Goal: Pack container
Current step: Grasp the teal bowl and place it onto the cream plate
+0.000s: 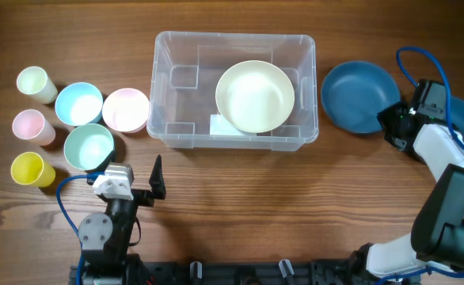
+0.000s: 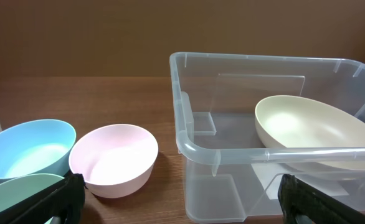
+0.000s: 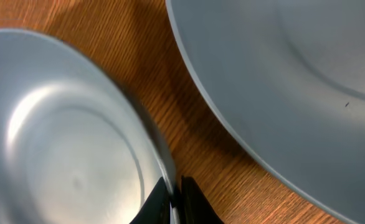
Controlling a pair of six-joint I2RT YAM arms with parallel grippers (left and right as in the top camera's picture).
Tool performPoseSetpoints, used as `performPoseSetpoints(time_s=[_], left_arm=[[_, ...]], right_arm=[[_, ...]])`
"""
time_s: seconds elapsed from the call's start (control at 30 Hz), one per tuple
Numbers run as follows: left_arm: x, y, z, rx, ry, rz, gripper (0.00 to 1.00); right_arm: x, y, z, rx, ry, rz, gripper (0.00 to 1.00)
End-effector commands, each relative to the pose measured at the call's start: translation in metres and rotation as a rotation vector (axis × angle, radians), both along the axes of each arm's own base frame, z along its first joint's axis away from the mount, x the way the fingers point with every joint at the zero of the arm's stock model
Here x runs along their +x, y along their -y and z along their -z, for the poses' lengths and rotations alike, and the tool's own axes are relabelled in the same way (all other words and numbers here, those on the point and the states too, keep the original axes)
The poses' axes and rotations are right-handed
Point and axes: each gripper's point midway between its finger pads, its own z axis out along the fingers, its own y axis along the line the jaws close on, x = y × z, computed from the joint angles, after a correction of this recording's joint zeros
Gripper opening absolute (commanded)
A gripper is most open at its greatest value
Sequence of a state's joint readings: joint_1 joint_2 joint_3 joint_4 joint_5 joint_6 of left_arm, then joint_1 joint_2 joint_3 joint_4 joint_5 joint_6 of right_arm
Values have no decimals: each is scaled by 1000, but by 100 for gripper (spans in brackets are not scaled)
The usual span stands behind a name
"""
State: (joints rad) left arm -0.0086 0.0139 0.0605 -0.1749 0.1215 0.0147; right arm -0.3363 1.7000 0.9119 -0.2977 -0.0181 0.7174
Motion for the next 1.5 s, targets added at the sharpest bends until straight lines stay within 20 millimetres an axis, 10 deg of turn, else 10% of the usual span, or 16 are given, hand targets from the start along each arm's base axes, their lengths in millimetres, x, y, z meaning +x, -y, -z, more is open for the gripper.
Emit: performPoseSetpoints(time_s=[0.0,0.3,0.63,0.83,1.13,1.47], left_arm=[[0,2,2,15,4,9,100],[0,2,2,15,4,9,100],[0,2,2,15,4,9,100],[0,2,2,15,4,9,100],[0,2,2,15,4,9,100],[0,2,2,15,4,9,100]], right_arm=[[-2,-1,5,-8,-16,-10,6],[48,-31,-41,71,200,-274,4],[62,-19,-194,-130,396,-337,4],[44,-57,-262,-238,501,-483,4],[41,-222,-228,-413,374,-852,4],[68,-256,-129,-429,169,-886,4]])
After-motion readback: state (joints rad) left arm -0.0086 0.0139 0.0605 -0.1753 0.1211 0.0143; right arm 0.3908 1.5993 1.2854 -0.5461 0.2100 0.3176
